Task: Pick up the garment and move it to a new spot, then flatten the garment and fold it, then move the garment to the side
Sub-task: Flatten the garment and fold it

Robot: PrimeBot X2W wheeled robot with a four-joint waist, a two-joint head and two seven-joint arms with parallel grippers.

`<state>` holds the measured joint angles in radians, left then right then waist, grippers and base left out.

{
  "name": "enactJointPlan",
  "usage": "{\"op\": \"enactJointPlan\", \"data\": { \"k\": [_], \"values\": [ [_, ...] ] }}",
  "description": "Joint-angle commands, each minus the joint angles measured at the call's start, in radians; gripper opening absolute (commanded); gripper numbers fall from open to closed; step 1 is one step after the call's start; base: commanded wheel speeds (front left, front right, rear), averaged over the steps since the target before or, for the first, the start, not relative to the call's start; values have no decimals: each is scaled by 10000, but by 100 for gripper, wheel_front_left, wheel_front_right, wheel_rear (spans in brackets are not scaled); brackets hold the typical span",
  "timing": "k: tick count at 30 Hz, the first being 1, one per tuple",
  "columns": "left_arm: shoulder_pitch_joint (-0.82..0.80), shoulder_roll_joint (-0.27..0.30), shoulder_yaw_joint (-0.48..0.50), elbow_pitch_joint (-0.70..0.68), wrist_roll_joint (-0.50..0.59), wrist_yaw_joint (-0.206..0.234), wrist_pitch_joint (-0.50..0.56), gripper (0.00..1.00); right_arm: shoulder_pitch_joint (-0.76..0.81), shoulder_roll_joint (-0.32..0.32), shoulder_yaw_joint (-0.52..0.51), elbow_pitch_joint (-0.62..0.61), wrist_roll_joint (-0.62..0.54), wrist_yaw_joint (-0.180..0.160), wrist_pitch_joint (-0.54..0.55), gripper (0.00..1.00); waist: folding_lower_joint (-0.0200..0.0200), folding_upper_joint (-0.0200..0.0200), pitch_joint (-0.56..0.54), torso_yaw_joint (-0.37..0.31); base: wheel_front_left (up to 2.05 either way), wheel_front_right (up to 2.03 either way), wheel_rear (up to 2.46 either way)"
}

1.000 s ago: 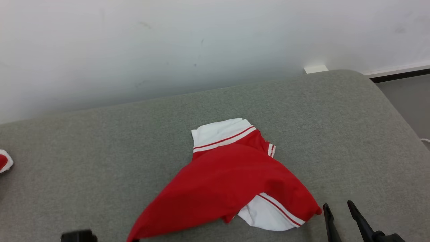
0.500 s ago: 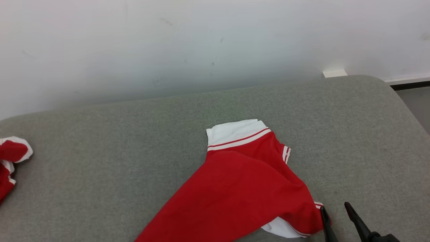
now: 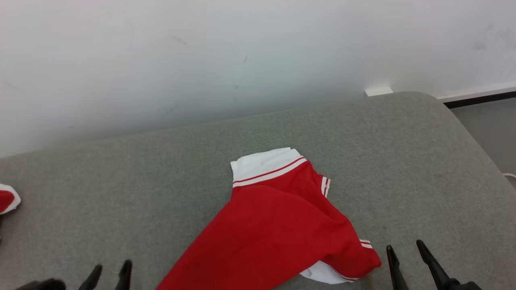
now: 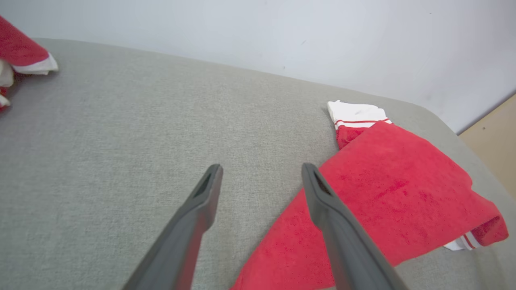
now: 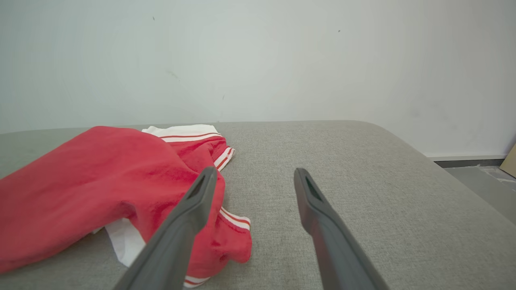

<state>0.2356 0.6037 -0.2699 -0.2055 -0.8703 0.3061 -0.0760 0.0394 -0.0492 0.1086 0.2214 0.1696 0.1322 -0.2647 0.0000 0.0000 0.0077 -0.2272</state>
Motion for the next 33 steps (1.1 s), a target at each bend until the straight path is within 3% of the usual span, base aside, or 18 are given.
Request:
{"op": "enactJointPlan", "data": {
  "k": [1, 10, 18, 22, 26, 33],
  "values": [
    [-436, -27, -222, 13, 291, -84, 84, 100, -114, -21, 27, -39, -67, -30, 8, 100, 0, 0, 121, -137, 0, 0, 0],
    [-5164, -1424, -3051, 2127, 2037, -1419, 1692, 100, -611, -24, 383, -215, 50, -30, 10, 100, 0, 0, 1153, -1074, 0, 0, 0],
    [-8084, -2470, -4890, 4359, 3108, -3338, 2546, 100, -853, -21, 516, -280, 175, -30, 10, 100, 0, 0, 1907, -1694, 0, 0, 0],
    [-8966, -2881, -5631, 5151, 3552, -3969, 2457, 100, -1005, -18, 584, -324, 199, -30, 8, 100, 0, 0, 2120, -1854, 0, 0, 0],
    [-9551, -3132, -6436, 5902, 3734, -4277, 2415, 100, -1100, -21, 675, -336, 271, -30, 10, 100, 0, 0, 2280, -1975, 0, 0, 0],
    [-10123, -2970, -7876, 7185, 3267, -4366, 3288, 100, -1208, -21, 807, -327, 311, -30, 9, 100, 0, 0, 2439, -2096, 0, 0, 0]
  ]
}}
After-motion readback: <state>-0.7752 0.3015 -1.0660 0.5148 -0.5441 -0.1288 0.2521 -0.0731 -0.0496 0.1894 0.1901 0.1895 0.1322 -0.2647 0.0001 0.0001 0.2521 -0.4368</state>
